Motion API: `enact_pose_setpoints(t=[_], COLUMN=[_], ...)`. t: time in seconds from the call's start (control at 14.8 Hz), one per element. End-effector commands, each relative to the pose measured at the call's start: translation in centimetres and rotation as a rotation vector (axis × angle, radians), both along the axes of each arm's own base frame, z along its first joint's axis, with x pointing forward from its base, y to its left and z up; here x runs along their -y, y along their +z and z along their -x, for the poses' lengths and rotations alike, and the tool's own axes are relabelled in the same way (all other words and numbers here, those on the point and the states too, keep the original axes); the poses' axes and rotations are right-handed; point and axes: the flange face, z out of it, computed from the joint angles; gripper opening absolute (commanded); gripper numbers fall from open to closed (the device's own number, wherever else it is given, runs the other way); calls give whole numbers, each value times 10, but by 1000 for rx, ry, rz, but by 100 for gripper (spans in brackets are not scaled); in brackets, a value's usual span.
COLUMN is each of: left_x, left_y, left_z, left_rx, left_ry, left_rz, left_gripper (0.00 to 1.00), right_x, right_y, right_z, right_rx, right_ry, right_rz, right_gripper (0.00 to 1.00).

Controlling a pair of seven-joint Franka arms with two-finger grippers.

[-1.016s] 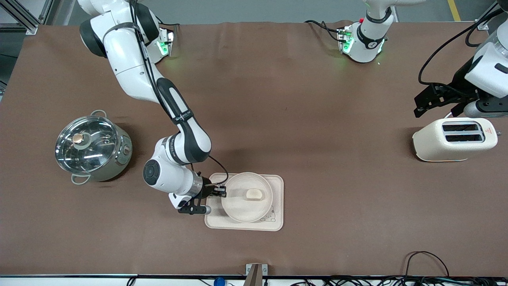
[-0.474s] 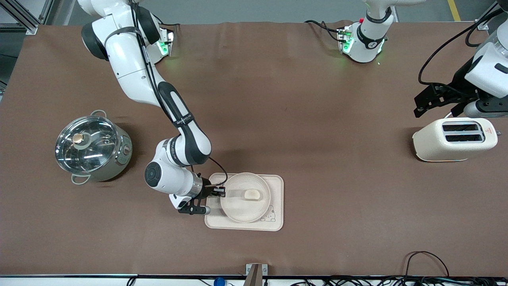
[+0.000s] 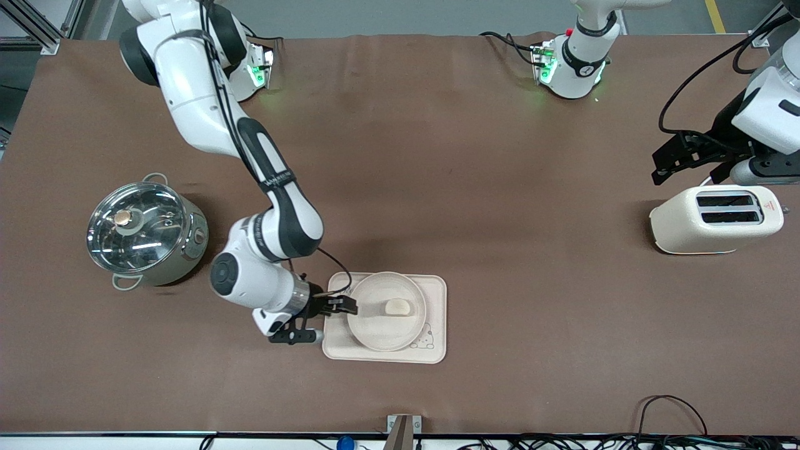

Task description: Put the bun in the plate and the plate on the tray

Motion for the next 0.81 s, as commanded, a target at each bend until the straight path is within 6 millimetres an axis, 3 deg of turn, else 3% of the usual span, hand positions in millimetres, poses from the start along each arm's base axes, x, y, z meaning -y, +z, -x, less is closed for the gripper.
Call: enact_pose_setpoints(t=[0.0, 0.27, 0.34, 0.54, 0.74], left_x=[-1, -1, -1, -1, -1], left_y=[4, 4, 4, 3, 4], left_z=[0, 0, 0, 0, 0], left_rx=[-3, -3, -3, -4, -3], left_ry=[-15, -13, -13, -13, -13], left_rz=[12, 13, 13, 12, 13], left_gripper=[100, 100, 100, 100, 100], right_x=[40, 108, 134, 198, 239], right_y=[85, 171, 196, 251, 299], right_z=[2, 14, 21, 56, 99], right_rx=[28, 10, 11, -57, -45], right_ry=[52, 123, 141, 109, 96], right_rz=[100, 234, 261, 256, 374], right_gripper=[100, 100, 100, 100, 100])
